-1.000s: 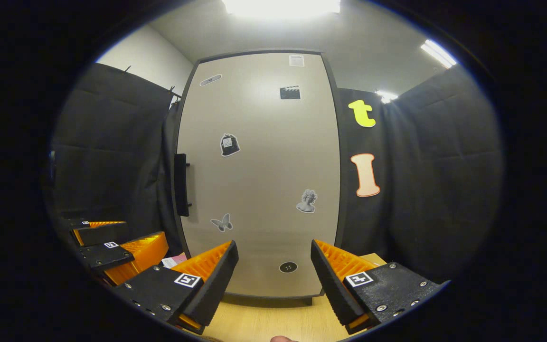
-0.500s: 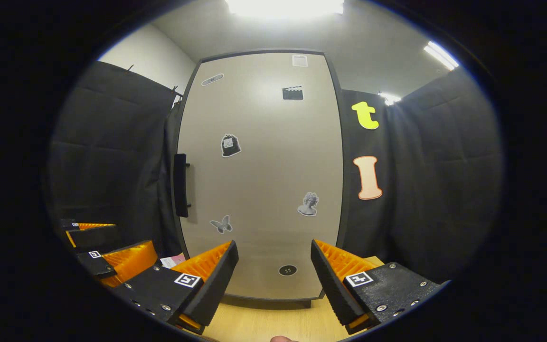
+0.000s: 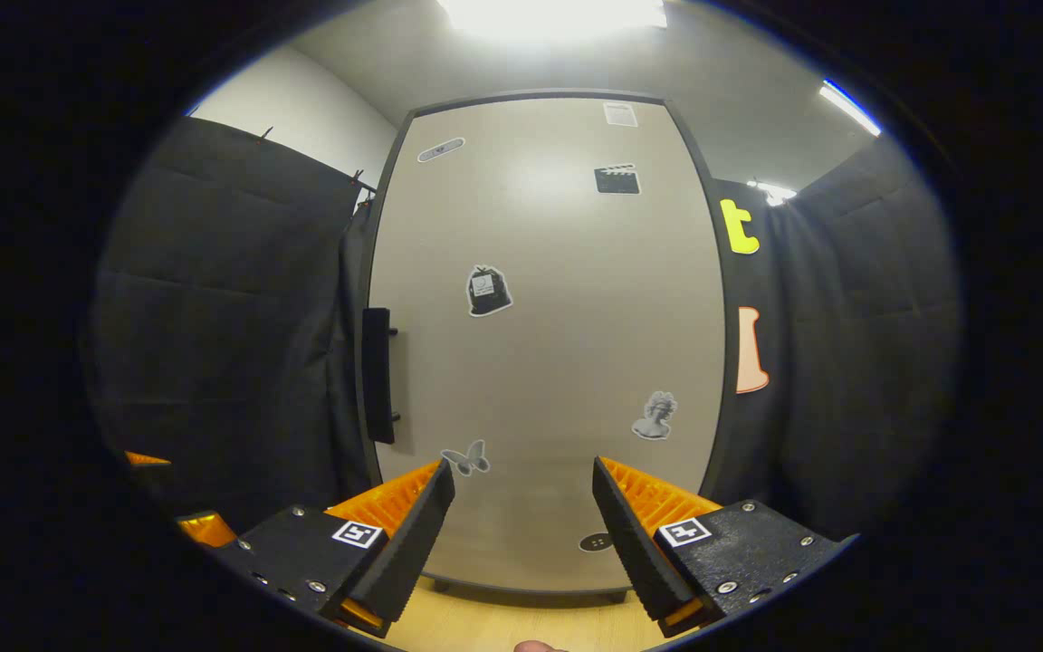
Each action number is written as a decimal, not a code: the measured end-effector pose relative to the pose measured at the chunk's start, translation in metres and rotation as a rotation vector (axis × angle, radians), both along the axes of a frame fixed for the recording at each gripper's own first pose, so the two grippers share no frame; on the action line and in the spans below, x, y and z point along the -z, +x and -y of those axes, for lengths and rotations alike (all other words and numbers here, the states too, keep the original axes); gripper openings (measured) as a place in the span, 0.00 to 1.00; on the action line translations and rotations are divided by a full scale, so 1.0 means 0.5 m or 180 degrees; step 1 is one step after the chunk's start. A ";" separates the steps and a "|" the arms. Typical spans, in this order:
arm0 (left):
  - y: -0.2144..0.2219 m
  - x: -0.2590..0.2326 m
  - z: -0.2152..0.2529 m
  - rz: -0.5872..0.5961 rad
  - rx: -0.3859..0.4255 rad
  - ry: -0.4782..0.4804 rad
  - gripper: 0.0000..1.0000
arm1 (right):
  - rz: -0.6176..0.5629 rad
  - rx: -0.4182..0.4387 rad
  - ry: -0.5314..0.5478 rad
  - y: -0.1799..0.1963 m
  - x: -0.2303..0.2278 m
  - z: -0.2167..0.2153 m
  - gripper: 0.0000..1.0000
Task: Open the cabinet door with the right hand, grasp the bottle in the cabinet with the left hand and place it on the coaster, then close the cabinet door with the right hand.
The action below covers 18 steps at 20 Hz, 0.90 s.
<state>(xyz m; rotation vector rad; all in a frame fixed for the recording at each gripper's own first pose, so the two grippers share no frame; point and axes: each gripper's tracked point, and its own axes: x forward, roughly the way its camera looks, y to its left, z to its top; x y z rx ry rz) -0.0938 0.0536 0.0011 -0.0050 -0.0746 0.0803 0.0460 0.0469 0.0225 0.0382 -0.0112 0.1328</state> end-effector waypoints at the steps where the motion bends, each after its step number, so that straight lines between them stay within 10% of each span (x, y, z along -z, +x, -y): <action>1: -0.007 0.006 -0.005 -0.0014 -0.0023 -0.0014 0.94 | 0.0028 -0.0048 -0.0001 0.011 -0.007 -0.020 0.95; 11: -0.085 0.050 -0.089 -0.0119 -0.0376 0.0101 0.93 | 0.0187 -0.0519 -0.0053 0.130 -0.059 -0.232 0.95; 18: -0.145 0.059 -0.152 -0.0143 -0.0634 0.0033 0.96 | -0.0033 -0.0577 -0.0108 0.198 -0.028 -0.290 0.72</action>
